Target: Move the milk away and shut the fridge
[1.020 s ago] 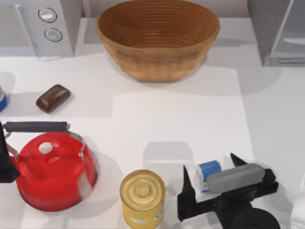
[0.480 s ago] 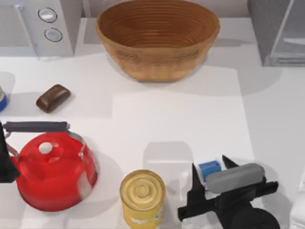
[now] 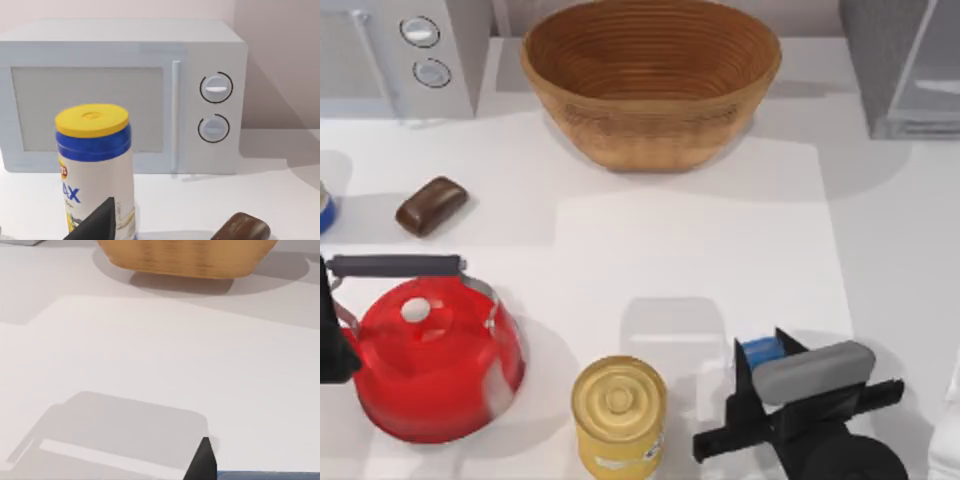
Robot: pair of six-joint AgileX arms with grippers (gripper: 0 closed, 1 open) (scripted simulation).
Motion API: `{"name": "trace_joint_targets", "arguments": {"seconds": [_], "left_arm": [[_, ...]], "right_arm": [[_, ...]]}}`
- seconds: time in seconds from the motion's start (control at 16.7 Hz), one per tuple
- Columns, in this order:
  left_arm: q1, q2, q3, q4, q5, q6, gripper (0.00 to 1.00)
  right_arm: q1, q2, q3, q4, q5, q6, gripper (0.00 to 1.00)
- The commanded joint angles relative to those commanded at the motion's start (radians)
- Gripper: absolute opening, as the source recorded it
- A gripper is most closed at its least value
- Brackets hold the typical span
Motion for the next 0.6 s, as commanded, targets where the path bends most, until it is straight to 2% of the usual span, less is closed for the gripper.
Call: {"name": "trace_joint_targets", "arguments": {"seconds": [0.6], "left_arm": [[0.000,0.000,0.000,0.000,0.000,0.000,1.00]], "right_arm": [[-0.026,-0.039,-0.016,0.000,0.025,0.015,0.00]]}}
